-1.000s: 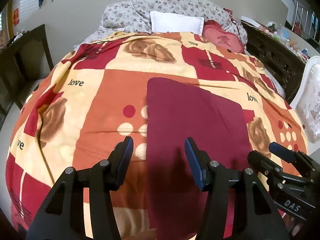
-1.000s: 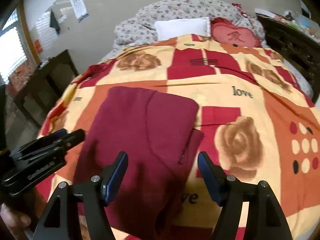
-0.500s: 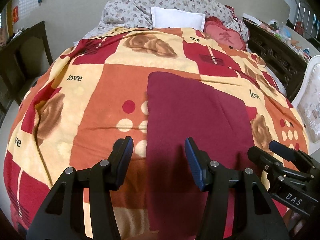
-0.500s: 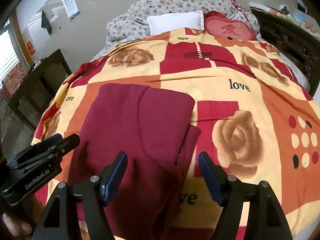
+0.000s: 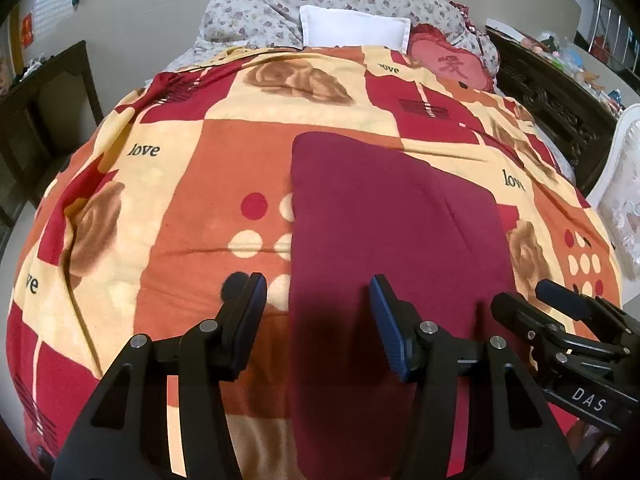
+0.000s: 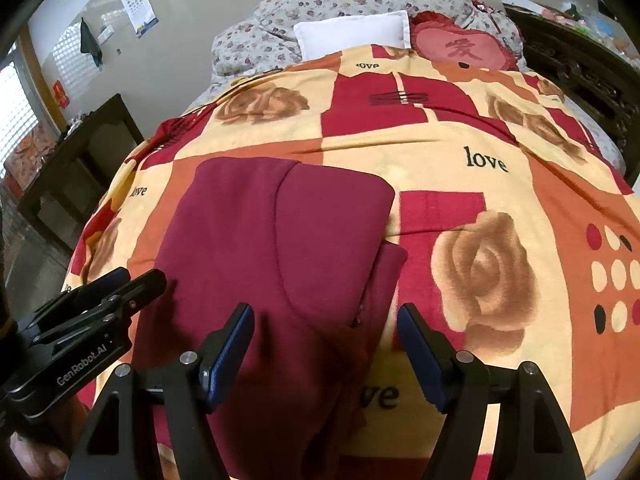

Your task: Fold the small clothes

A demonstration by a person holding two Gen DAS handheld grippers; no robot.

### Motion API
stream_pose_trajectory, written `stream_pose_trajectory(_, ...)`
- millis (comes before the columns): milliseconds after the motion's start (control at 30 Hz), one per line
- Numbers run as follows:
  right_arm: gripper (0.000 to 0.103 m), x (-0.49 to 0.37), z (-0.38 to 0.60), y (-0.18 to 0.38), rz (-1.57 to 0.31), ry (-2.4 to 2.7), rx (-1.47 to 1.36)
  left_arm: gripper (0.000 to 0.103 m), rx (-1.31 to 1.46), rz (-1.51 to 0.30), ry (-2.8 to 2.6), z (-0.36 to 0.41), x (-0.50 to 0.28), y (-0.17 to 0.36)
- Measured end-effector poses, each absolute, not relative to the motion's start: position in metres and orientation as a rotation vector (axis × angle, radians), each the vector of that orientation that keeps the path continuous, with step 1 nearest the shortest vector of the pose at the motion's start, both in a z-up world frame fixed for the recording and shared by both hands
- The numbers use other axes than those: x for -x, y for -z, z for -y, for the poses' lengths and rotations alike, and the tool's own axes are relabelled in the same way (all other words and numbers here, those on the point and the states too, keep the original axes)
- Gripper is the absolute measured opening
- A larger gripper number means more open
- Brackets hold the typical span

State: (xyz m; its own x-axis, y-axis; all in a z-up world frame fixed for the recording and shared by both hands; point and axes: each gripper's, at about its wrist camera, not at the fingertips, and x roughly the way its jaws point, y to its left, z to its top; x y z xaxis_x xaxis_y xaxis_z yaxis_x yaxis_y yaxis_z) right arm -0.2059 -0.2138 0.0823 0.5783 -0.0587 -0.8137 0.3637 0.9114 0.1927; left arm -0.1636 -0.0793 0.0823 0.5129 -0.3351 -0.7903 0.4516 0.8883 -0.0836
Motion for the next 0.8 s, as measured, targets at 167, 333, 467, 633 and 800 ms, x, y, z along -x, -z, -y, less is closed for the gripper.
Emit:
stream_pose_trajectory(167,0.072,0.2049,0.2156,-0.0803,-0.931,0.253,-0.373,0.053,-0.138,-0.923,0.475,0.0796,0.1635,-0.0811)
stream_pose_trajectory(333,0.072,0.2042,0.2149,-0.0801,-0.933,0.249,-0.361,0.053,-0.14,-0.925,0.478,0.08,0.1638,-0.0809)
stream_pose_trajectory(467,0.072,0.2031,0.2139,-0.0792,-0.938,0.244,-0.362,0.053,-0.141,-0.928,0.478,0.0804,0.1638,-0.0799)
stream_pose_trajectory(633,0.073,0.2029,0.2131,-0.0783,-0.942,0.236,-0.368,0.053,-0.151,-0.926,0.47,0.0813,0.1637,-0.0788)
stream_pose_trajectory(800,0.073,0.2022,0.2119,-0.076,-0.949,0.229,-0.374,0.053,-0.171,-0.926,0.469,0.0845,0.1642,-0.0764)
